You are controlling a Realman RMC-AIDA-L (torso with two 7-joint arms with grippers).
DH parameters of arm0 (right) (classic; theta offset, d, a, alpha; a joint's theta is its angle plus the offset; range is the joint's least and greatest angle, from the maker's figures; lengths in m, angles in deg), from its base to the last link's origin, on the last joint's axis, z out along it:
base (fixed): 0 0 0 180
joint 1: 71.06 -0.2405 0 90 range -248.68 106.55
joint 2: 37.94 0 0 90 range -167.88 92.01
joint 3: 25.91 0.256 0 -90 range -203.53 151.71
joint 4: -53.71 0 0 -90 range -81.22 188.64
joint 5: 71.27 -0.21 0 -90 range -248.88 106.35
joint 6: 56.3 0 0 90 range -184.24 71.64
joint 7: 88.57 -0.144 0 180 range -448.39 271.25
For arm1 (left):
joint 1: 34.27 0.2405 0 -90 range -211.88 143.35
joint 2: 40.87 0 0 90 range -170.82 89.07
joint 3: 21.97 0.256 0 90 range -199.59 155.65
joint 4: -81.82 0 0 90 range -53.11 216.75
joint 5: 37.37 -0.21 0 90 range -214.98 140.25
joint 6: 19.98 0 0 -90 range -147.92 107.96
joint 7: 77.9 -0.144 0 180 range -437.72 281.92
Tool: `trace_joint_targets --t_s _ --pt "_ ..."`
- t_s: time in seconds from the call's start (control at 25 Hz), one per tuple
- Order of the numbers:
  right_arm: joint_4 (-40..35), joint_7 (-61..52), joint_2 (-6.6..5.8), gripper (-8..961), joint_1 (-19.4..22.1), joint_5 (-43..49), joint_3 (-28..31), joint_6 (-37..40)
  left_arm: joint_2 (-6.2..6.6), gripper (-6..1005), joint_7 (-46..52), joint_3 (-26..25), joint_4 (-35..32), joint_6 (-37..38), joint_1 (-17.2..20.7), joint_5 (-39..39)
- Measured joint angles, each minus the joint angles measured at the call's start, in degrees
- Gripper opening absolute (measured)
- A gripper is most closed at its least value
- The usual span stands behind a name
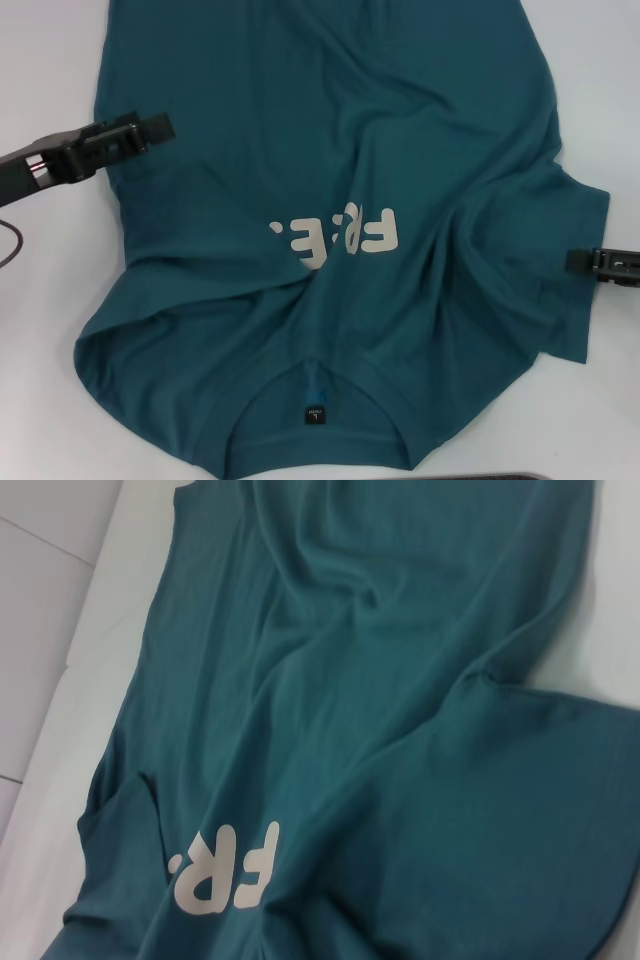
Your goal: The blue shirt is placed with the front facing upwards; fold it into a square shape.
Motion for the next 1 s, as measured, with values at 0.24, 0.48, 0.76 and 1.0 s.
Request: trace_joint_targets --t_s 0.24,0.48,0.76,1.0 --pt "0.55 0.09 0.54 822 -1.1 0.05 -0.02 -1.08 0.12 909 -0.07 0.0 0.0 0.0 -0.04 0.09" --pt "2.74 0.1 0.26 779 -2.21 0.19 -0.94 -2.75 0.2 909 -0.37 0.0 0.0 0.0 -0.1 0.03" --pt "2.97 0.32 0.46 553 -2.55 0.3 -2.02 -4.0 0.3 909 -0.3 0.0 0.0 0.0 -0.05 0.1" --pt "2.75 0.84 0.49 339 -2.35 -0.3 -1.27 -3.68 0.41 909 -0.24 -0.35 0.0 0.0 -0.02 0.1"
